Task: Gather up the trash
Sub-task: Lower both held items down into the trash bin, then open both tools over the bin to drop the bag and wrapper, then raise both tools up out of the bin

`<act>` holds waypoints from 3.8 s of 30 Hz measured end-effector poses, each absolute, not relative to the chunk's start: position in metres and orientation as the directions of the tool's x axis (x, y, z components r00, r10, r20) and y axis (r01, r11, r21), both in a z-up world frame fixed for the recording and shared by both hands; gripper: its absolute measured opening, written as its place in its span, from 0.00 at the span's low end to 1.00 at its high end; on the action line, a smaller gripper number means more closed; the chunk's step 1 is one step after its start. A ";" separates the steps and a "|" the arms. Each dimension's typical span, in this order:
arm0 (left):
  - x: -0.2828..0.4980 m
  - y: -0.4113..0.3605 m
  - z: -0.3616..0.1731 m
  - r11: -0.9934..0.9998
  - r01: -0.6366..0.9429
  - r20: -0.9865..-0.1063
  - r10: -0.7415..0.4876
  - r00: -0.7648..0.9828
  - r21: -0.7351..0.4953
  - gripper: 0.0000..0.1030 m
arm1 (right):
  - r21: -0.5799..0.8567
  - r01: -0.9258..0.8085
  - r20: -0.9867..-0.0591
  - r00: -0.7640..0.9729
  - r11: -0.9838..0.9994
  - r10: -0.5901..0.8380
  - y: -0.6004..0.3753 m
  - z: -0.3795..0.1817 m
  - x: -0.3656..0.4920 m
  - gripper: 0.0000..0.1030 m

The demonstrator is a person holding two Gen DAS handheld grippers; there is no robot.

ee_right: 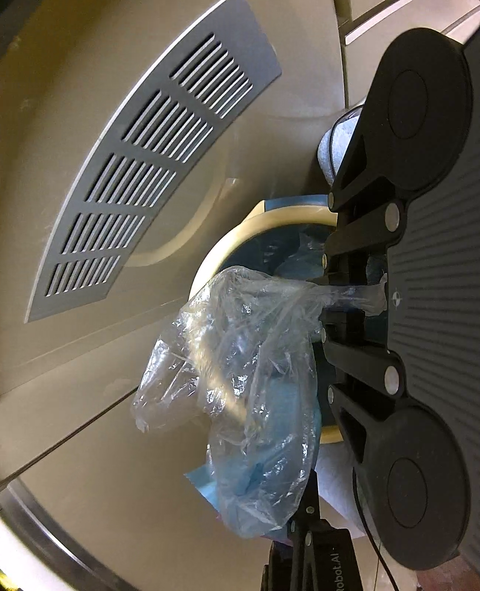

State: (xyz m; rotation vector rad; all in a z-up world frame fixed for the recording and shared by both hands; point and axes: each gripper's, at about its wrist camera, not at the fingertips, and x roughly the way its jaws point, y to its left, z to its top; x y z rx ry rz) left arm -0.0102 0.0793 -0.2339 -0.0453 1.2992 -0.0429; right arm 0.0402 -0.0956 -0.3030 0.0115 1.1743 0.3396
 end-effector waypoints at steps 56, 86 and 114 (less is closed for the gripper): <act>-0.052 0.086 -0.201 1.000 -0.029 -0.937 0.009 0.350 -0.001 1.00 | 0.135 -0.344 -0.866 0.416 0.929 0.279 -0.089 -0.204 -0.029 0.81; -0.103 0.069 -0.143 0.995 0.031 -0.838 0.066 0.542 0.098 1.00 | 0.002 -0.398 -0.758 0.598 0.917 0.261 -0.098 -0.190 -0.084 0.85; -0.099 0.073 -0.147 0.996 0.020 -0.847 0.067 0.528 0.091 1.00 | 0.013 -0.395 -0.771 0.580 0.918 0.261 -0.096 -0.198 -0.078 0.85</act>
